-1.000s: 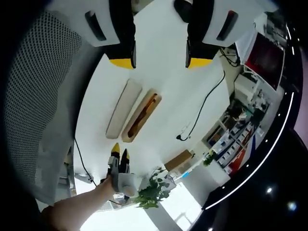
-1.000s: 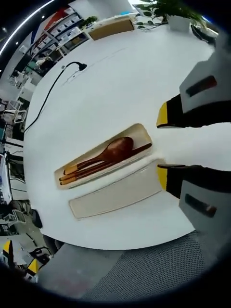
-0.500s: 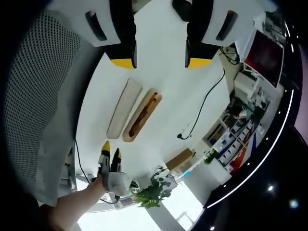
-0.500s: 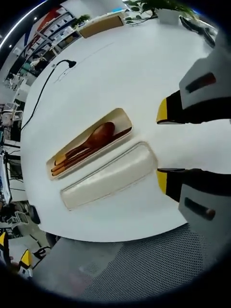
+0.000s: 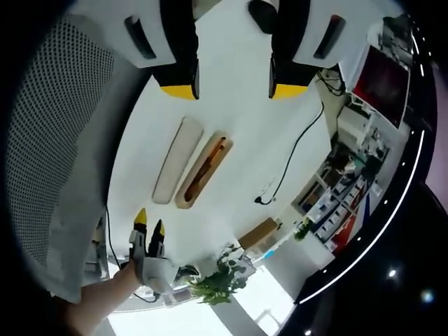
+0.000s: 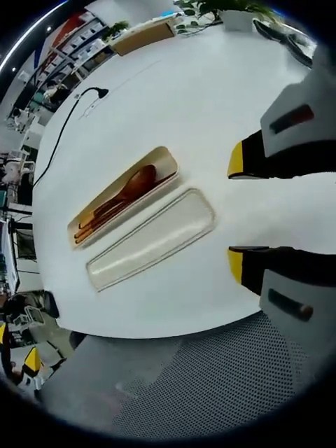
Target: Arrange the utensils inside the cutlery case until each visible utensil rests in its matching compartment.
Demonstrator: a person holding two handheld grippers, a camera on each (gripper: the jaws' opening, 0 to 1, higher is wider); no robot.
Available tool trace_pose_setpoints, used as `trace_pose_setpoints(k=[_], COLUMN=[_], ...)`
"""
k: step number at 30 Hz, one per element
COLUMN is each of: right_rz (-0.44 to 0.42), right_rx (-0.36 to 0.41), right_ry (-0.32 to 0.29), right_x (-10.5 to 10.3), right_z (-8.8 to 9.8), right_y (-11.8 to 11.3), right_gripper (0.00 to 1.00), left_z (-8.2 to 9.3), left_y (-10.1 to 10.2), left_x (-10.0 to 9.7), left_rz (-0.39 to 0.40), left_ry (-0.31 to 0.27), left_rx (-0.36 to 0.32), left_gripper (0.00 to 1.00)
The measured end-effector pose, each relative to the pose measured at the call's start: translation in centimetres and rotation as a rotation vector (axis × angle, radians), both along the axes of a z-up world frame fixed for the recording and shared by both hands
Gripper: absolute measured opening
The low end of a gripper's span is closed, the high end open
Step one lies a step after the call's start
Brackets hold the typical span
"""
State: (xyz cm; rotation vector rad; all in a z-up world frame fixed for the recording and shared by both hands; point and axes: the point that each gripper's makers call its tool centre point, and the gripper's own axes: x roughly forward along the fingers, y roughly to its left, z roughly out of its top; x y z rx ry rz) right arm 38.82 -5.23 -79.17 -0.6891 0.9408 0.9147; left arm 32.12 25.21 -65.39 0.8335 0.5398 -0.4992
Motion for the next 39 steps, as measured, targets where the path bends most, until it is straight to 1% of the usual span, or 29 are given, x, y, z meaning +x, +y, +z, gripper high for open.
trace_pose_setpoints(k=[2,8,9,10,11,12,13,16,18,19,20,22,24,25,27,28,29,30,31,32,33,35,36,37,38,39], right_rz=[-0.014,0.006,0.004,0.002,0.001,-0.002,-0.008,-0.006,-0.006,-0.008,-0.007,0.006,0.025,0.038,0.057,0.066,0.072,0.078,0.079,0.082,0.084,0.101,0.107,0.123,0.134,0.138], right_rx=[0.027,0.024,0.03,0.034,0.036,0.041,0.045,0.045,0.045,0.051,0.054,0.056,0.051,0.041,0.03,0.024,0.023,0.027,0.031,0.044,0.046,0.052,0.047,0.036,0.035,0.034], right_ry=[0.003,-0.02,-0.02,-0.019,-0.018,-0.018,-0.017,-0.012,-0.009,-0.008,-0.008,-0.012,-0.019,-0.022,-0.025,-0.032,-0.036,-0.041,-0.045,-0.047,-0.046,-0.04,-0.038,-0.037,-0.042,-0.045], right_x=[-0.2,-0.8,-0.9,-1.2,-1.4,-1.6,-1.7,-2.3,-2.5,-2.6,-2.8,-3.0,-3.3,-3.4,-3.5,-3.6,-3.5,-3.5,-3.4,-3.4,-3.5,-3.6,-3.6,-3.7,-3.6,-3.6], right_z=[0.3,0.6,0.7,0.7,0.7,0.5,0.4,0.2,0.2,0.3,0.3,0.4,0.5,0.5,0.6,0.8,0.9,1.1,1.2,1.3,1.3,1.2,1.1,1.1,1.1,1.2], right_y=[0.3,0.3,0.4,0.4,0.4,0.4,0.4,0.3,0.3,0.4,0.5,0.8,1.0,1.0,1.0,1.0,1.0,1.0,1.0,1.2,1.2,1.4,1.3,1.3,1.3,1.3], right_gripper=[0.35,0.35,0.35,0.35,0.35,0.35,0.35,0.35,0.35,0.35,0.35,0.35,0.37,0.37,0.37,0.38,0.38,0.39,0.39,0.4,0.4,0.4,0.41,0.41,0.42,0.42], left_z=[-0.1,0.0,0.3,0.6,0.6,0.4,0.3,0.4,0.2,0.2,0.0,-0.5,-0.6,-0.6,-0.8,-0.9,-1.0,-1.2,-1.2,-1.5,-1.6,-2.0,-2.2,-2.8,-3.1,-3.5], left_y=[0.1,0.2,0.5,0.4,0.0,-0.5,-0.6,0.0,0.1,0.1,0.1,-0.2,-0.6,-0.8,-1.6,-1.9,-2.2,-3.0,-3.4,-3.4,-3.4,-4.0,-4.3,-4.7,-5.1,-5.3], left_x=[-0.1,0.0,0.2,0.3,0.3,0.0,0.0,0.1,0.0,-0.1,-0.2,-0.5,-0.7,-0.8,-1.1,-1.2,-1.3,-1.4,-1.3,-1.2,-1.1,-0.3,-0.1,0.1,0.2,0.7], left_rz=[0.001,0.011,0.008,-0.023,-0.054,-0.061,-0.056,-0.045,-0.036,-0.038,-0.038,-0.049,-0.067,-0.078,-0.099,-0.111,-0.131,-0.176,-0.208,-0.226,-0.229,-0.275,-0.292,-0.315,-0.338,-0.374], left_ry=[0.005,0.007,-0.019,-0.042,-0.051,-0.037,-0.029,-0.03,-0.018,-0.016,-0.009,0.023,0.026,0.033,0.061,0.068,0.078,0.093,0.09,0.11,0.116,0.139,0.161,0.201,0.219,0.225], left_rx=[0.004,-0.016,0.03,0.077,0.09,0.053,0.039,0.052,0.018,0.017,0.017,0.017,0.029,0.025,-0.012,-0.018,-0.025,-0.037,-0.032,-0.012,-0.01,-0.033,-0.05,-0.07,-0.077,-0.064], left_gripper=[0.4,0.4,0.4,0.4,0.39,0.38,0.38,0.38,0.38,0.38,0.38,0.38,0.38,0.39,0.41,0.42,0.43,0.42,0.41,0.41,0.41,0.41,0.42,0.43,0.44,0.44])
